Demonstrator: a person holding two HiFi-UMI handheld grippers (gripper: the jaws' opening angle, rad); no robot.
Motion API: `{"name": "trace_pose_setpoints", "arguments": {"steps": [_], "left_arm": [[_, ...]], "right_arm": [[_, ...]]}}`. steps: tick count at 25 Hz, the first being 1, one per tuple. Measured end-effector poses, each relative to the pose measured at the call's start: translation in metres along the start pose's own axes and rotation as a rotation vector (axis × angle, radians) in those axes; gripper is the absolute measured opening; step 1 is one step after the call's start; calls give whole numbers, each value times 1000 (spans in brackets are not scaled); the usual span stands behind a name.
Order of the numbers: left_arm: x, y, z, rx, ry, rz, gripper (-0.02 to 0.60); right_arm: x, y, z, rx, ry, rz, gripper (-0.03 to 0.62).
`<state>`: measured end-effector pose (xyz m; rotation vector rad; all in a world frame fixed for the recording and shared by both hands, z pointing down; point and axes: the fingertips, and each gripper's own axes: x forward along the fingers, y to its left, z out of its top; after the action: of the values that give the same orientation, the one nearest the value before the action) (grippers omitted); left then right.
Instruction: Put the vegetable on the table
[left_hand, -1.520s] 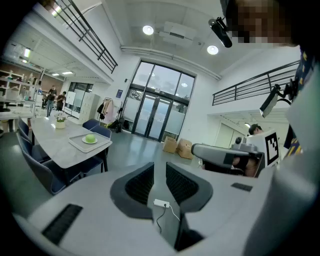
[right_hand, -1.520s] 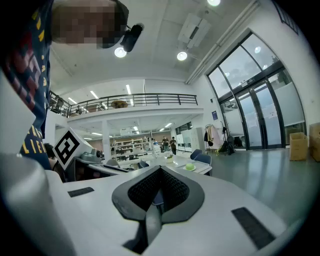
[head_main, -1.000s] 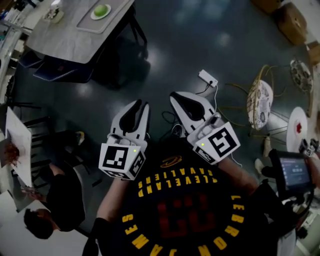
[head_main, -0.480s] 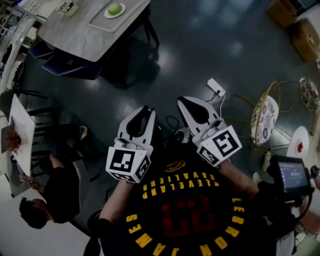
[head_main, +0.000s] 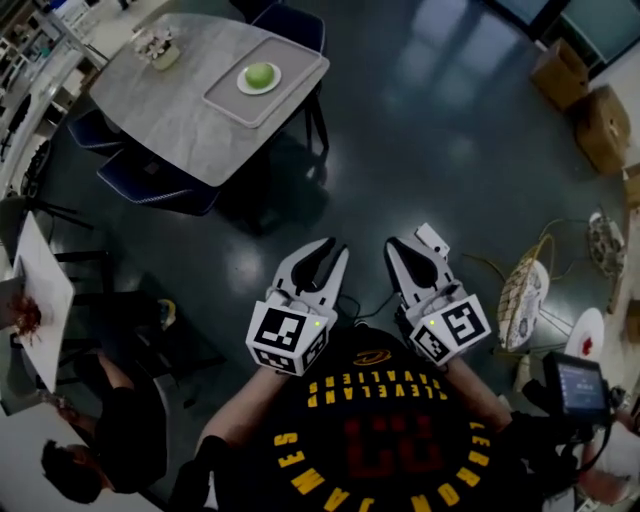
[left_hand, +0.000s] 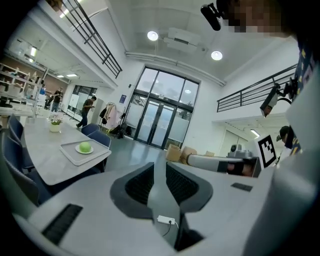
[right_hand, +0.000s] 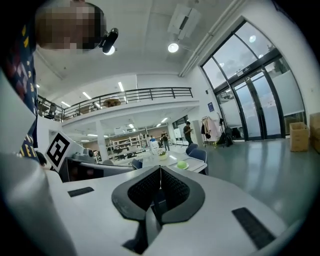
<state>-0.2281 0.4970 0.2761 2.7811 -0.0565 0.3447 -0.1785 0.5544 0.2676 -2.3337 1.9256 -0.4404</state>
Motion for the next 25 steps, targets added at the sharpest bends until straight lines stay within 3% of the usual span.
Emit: {"name": "trace_pose_setpoints", "arguments": {"steps": [5, 10, 16, 25], "left_arm": [[3, 55, 18, -19, -10, -6, 78], [-2, 101, 22, -53, -9, 20, 78], [-5, 127, 27, -101, -28, 49, 78], [19, 168, 41, -97, -32, 153, 78]], "right_arm": [[53, 5, -1, 41, 32, -13, 5], [93, 20, -7, 89, 81, 39, 5], [119, 16, -2, 111, 85, 46, 5], [170, -13, 1, 155, 89, 117, 5]]}}
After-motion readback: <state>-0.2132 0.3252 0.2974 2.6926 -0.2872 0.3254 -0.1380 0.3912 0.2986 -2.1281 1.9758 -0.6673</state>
